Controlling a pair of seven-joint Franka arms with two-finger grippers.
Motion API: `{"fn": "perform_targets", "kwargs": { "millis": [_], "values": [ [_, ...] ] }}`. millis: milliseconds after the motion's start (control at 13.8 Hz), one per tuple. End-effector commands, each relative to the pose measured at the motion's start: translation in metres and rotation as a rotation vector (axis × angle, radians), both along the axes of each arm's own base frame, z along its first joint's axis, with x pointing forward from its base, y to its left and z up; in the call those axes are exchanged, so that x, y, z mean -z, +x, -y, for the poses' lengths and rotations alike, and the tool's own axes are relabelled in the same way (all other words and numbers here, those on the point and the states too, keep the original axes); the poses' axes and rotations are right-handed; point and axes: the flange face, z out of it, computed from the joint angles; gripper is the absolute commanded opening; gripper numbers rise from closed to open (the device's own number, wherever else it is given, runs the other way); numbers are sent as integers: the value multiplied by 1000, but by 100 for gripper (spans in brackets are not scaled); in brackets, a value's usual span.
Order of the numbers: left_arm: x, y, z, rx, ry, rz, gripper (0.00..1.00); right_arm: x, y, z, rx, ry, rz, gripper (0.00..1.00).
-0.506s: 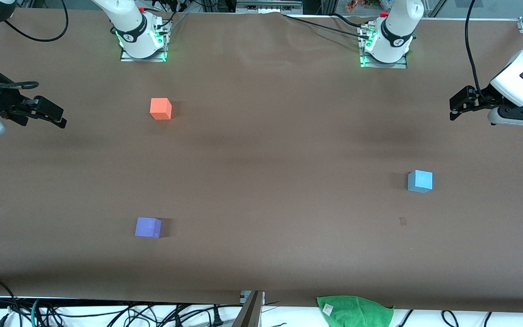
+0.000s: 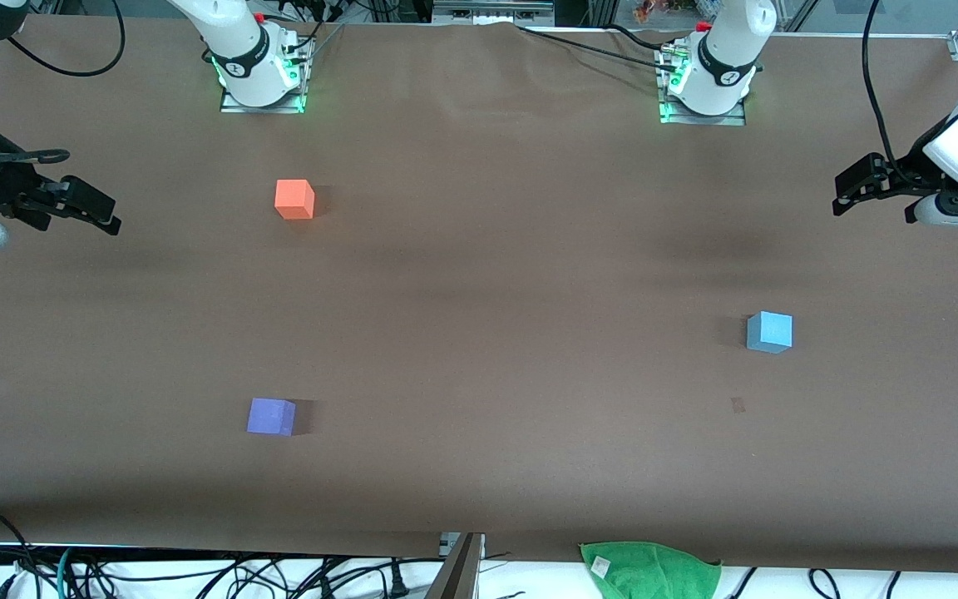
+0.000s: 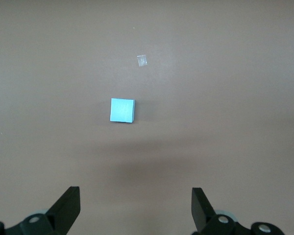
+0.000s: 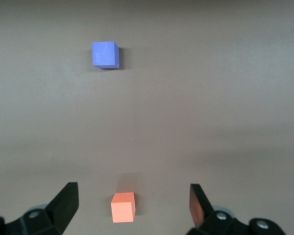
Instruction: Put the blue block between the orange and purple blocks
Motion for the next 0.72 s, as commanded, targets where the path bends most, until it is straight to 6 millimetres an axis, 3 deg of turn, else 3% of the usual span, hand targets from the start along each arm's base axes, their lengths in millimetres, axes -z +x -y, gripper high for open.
{"fn": "perform_targets", "kwargs": {
  "millis": [0,650],
  "values": [
    [-4,5,-3,-7,-17,-16,100,-4,0,2,6,12,7,100],
    [14,8,-14,8,-3,-78,100,-3,1,2,0,12,6,100]
  ]
}}
